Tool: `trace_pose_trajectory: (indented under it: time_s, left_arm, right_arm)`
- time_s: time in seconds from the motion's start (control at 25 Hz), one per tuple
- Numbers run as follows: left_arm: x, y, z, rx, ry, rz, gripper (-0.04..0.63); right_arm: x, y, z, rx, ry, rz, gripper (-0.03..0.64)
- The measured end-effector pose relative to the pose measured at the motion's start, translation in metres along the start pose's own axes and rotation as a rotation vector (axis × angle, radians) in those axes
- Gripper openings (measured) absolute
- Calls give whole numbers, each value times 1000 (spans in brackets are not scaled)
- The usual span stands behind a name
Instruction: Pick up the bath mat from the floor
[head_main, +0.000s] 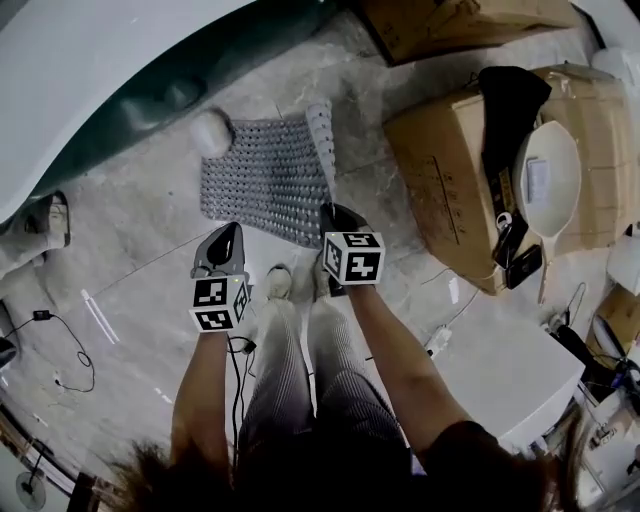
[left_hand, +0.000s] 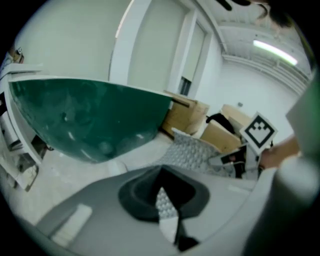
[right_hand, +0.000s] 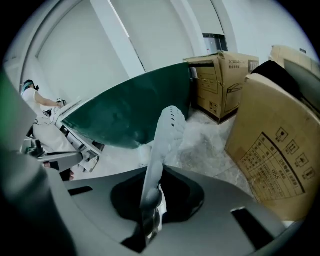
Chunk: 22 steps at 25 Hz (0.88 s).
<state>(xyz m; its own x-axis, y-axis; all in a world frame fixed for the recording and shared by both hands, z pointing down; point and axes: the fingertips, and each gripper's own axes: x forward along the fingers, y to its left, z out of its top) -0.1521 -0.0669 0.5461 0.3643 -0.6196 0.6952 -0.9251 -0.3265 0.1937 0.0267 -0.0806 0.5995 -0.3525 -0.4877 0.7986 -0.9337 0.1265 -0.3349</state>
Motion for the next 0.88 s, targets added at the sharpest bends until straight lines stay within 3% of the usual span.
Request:
trace_pose_trajectory:
  time_s: [0.4, 0.88]
  left_arm:
    - [-81, 1, 56, -65, -82, 75, 8]
    - [-162, -15, 108, -120, -178, 93, 8]
  right_arm:
    - [-64, 58, 72, -51, -90, 69, 12]
    - [-156, 112, 112, -148, -121, 132, 12]
